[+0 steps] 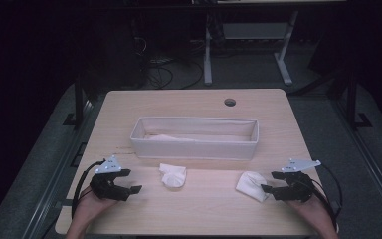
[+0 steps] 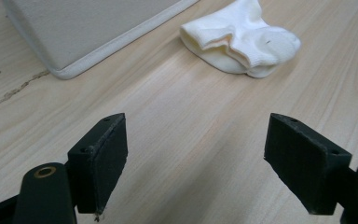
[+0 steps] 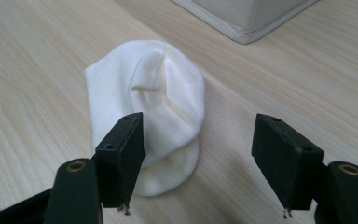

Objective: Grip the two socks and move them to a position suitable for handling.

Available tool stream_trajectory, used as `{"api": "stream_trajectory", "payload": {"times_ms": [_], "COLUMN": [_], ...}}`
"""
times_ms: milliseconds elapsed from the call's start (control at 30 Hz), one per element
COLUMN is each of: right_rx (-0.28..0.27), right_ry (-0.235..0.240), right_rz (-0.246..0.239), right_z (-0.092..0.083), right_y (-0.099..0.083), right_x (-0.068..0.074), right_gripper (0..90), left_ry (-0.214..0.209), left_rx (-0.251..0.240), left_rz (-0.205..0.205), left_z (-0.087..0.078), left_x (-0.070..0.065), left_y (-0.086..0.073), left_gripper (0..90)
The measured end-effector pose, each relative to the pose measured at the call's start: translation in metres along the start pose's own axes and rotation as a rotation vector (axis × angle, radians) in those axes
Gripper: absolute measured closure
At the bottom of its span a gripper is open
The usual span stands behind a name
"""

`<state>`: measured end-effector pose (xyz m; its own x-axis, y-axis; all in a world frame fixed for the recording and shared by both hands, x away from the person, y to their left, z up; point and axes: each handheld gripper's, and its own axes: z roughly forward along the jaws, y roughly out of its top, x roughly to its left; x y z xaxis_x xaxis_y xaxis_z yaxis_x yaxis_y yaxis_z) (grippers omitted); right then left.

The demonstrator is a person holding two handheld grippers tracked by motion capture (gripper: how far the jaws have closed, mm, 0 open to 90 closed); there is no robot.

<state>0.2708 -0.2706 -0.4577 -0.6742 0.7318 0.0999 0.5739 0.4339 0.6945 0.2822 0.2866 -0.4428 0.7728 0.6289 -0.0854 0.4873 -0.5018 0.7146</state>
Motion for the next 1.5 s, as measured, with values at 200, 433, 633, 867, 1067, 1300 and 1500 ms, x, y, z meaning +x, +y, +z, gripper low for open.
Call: {"api": "stream_trajectory", "payload": {"times_ms": [200, 433, 633, 867, 1067, 1300, 1500], "right_rx": [0.000, 0.004, 0.000, -0.008, -0.029, -0.034, -0.027], "right_ry": [0.012, 0.008, 0.004, 0.017, 0.032, 0.057, 0.076], "right_rz": [-0.003, -0.014, -0.022, -0.042, -0.050, -0.078, -0.097], "right_z": [0.002, 0.002, 0.004, 0.001, -0.004, -0.006, -0.006], "right_y": [0.002, 0.005, 0.007, 0.007, 0.008, 0.009, 0.009], "right_x": [0.000, 0.006, 0.008, 0.010, 0.014, 0.017, 0.016], "right_gripper": [33.7, 33.3, 33.1, 33.2, 33.2, 32.7, 32.7], "left_ry": [0.000, -0.005, -0.007, -0.015, -0.040, -0.048, -0.080], "left_rx": [0.000, -0.012, -0.008, -0.001, 0.019, 0.052, 0.087], "left_rz": [0.008, 0.015, 0.041, 0.108, 0.171, 0.247, 0.278], "left_z": [-0.003, -0.007, -0.007, -0.013, -0.014, -0.013, -0.005], "left_x": [-0.002, -0.004, -0.007, -0.019, -0.029, -0.033, -0.036], "left_y": [-0.001, -0.001, 0.004, 0.018, 0.036, 0.064, 0.079], "left_gripper": [22.1, 22.9, 23.6, 25.5, 27.7, 30.8, 33.5]}}
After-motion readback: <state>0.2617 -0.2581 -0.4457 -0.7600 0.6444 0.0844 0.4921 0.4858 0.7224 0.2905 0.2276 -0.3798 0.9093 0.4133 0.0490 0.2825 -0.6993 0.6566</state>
